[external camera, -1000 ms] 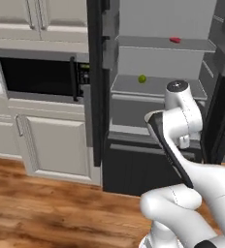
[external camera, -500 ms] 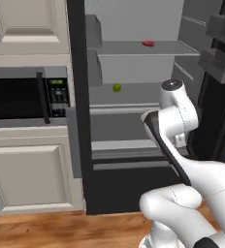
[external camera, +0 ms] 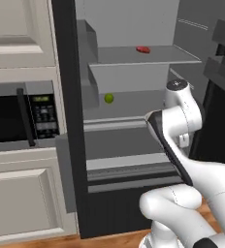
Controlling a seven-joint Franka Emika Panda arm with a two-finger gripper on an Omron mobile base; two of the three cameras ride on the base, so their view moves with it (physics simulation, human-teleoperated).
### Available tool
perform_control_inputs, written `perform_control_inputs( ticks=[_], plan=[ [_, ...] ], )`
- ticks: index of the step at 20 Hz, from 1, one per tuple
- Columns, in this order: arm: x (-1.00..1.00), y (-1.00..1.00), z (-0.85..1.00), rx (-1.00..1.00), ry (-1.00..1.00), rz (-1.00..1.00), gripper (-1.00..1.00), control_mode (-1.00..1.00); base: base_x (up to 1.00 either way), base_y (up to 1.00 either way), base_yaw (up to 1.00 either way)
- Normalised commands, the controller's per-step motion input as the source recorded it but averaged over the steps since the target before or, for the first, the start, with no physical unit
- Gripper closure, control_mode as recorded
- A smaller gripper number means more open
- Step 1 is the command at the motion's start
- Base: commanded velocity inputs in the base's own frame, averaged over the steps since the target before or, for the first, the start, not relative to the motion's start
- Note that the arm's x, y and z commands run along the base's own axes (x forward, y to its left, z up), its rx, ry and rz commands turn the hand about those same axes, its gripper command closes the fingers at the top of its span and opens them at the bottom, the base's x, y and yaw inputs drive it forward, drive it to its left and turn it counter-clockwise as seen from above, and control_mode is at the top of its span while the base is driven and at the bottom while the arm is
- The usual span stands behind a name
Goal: Pick the chicken drumstick and broccoli from their plates and place them in the bowl. Then put the bowl in the fridge.
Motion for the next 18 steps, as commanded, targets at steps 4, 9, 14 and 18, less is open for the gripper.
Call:
perform_control_inputs(
  ticks=[4,9,14,18],
  plan=[
    [0.0,0.0,0.0,0.0,0.0,0.0,1.0,1.0,0.59,0.01,0.02],
    [0.0,0.0,0.0,0.0,0.0,0.0,1.0,1.0,0.63,0.0,0.0],
    [0.0,0.0,0.0,0.0,0.0,0.0,1.0,1.0,0.48,0.0,0.0],
    [0.0,0.0,0.0,0.0,0.0,0.0,1.0,1.0,0.14,0.0,-0.02]
  ],
)
